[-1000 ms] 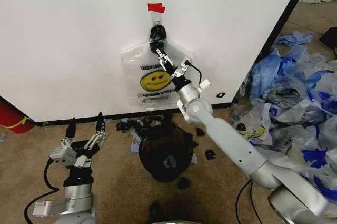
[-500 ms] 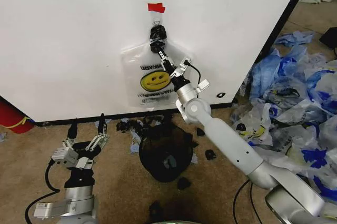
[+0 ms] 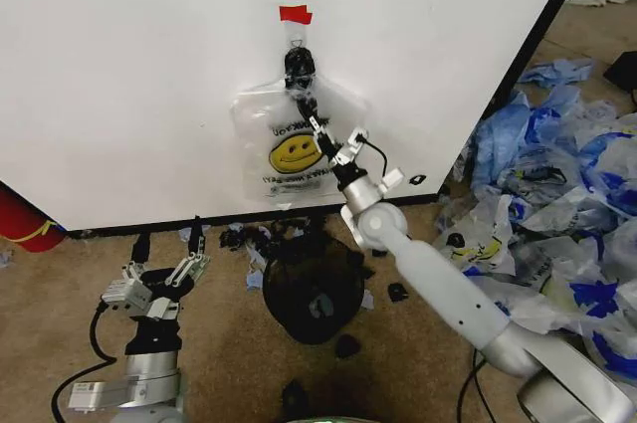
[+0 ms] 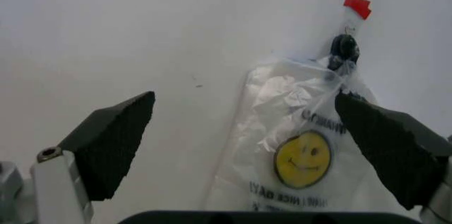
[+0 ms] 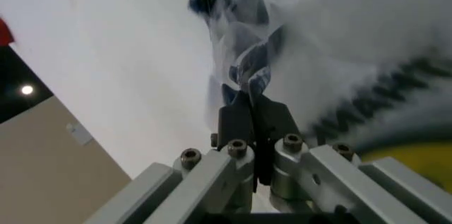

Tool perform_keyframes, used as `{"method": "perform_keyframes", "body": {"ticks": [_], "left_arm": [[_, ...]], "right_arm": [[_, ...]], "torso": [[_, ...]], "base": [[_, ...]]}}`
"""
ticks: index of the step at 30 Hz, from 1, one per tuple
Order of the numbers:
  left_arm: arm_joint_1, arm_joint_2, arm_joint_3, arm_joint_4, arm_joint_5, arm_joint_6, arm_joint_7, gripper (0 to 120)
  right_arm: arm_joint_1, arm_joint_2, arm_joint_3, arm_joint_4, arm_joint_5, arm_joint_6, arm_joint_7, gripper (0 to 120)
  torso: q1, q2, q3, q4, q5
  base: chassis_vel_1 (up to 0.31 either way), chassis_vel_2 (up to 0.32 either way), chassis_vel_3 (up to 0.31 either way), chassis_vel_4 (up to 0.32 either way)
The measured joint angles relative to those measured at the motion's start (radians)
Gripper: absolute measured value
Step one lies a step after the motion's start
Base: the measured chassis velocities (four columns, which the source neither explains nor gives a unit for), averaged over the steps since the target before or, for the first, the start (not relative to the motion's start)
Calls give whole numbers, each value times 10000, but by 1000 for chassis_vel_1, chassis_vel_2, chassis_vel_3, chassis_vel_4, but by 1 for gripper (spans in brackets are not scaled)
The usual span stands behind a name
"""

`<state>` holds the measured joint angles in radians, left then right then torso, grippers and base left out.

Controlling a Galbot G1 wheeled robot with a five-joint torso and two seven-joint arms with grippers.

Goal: Pick up the garbage bag from the wall and place it over the trash bin.

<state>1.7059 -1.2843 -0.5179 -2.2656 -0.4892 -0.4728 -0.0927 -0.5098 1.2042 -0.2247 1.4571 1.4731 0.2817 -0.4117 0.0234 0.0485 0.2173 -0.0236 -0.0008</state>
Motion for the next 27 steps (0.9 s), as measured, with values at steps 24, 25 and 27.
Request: {"method": "perform_keyframes", "body": {"ticks": [24,25,27], "left_arm": [[66,-26,341,92,212,-62,40,100],[67,-32,358,96,223,-67,41,100],[71,-39,374,97,237,-75,42,100]], "right_arm": [[-1464,-1464,170,990,-961,236,-1142,0],[-1502,-1469,172,982,-993,243,-1151,0],[-1554,-1471,173,972,-1046,251,-1154,0]], "torso": [[0,1,0,-1,-1],[0,0,0,0,-1],[0,0,0,0,-1]], "base": [[0,0,0,0],[0,0,0,0],[0,0,0,0]]}}
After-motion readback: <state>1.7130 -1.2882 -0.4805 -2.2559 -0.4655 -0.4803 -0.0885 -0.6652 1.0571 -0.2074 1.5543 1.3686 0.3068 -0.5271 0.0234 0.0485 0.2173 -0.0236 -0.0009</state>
